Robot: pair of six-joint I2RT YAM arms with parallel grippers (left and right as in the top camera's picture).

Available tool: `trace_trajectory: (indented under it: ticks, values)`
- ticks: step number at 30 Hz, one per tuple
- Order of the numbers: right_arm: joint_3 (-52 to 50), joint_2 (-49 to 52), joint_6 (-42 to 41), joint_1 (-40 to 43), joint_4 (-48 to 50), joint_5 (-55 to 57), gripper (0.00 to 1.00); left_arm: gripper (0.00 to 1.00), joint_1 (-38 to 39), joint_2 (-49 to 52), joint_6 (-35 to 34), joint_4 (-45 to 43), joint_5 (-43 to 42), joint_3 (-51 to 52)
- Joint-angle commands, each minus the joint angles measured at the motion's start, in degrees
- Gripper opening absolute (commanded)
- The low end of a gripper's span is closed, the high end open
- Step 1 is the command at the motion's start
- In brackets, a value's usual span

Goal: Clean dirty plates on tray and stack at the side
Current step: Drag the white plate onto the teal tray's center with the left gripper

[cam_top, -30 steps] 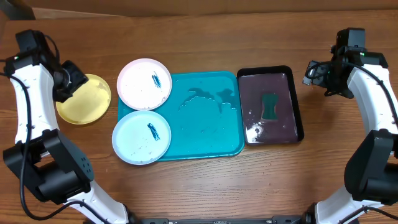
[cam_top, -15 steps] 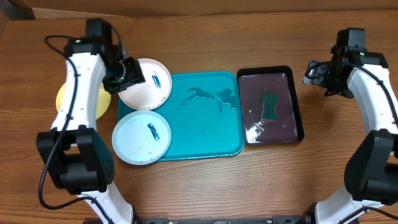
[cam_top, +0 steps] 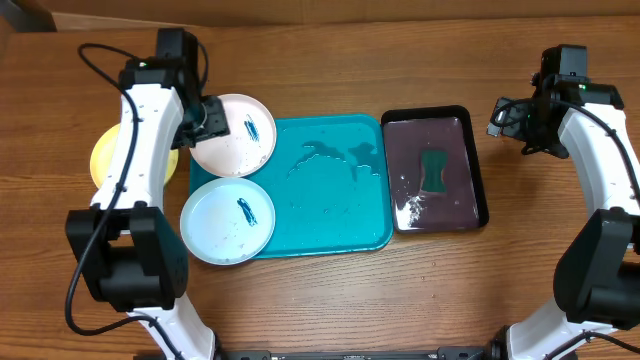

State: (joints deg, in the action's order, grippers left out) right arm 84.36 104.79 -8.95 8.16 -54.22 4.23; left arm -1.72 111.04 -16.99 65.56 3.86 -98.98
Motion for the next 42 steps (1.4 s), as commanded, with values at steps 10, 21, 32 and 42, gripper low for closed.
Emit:
trace_trajectory:
  ticks: [10, 21, 32, 42]
  values:
    - [0.9, 0.1, 0.0, 0.0, 0.1, -0.3, 1.00, 0.47, -2.6, 0.2, 0.9, -10.4, 3.0, 7.2]
    - [0.9, 0.1, 0.0, 0.0, 0.1, -0.3, 1.00, 0.40, -4.7, 0.2, 0.7, -17.7, 3.6, 13.9]
    - [0.9, 0.1, 0.0, 0.0, 0.1, -0.3, 1.00, 0.37, -4.7, 0.2, 0.7, -26.1, 3.6, 21.0]
    - [0.9, 0.1, 0.0, 0.0, 0.1, -0.3, 1.00, 0.23, -4.7, 0.2, 0.7, -32.0, 3.4, 25.8]
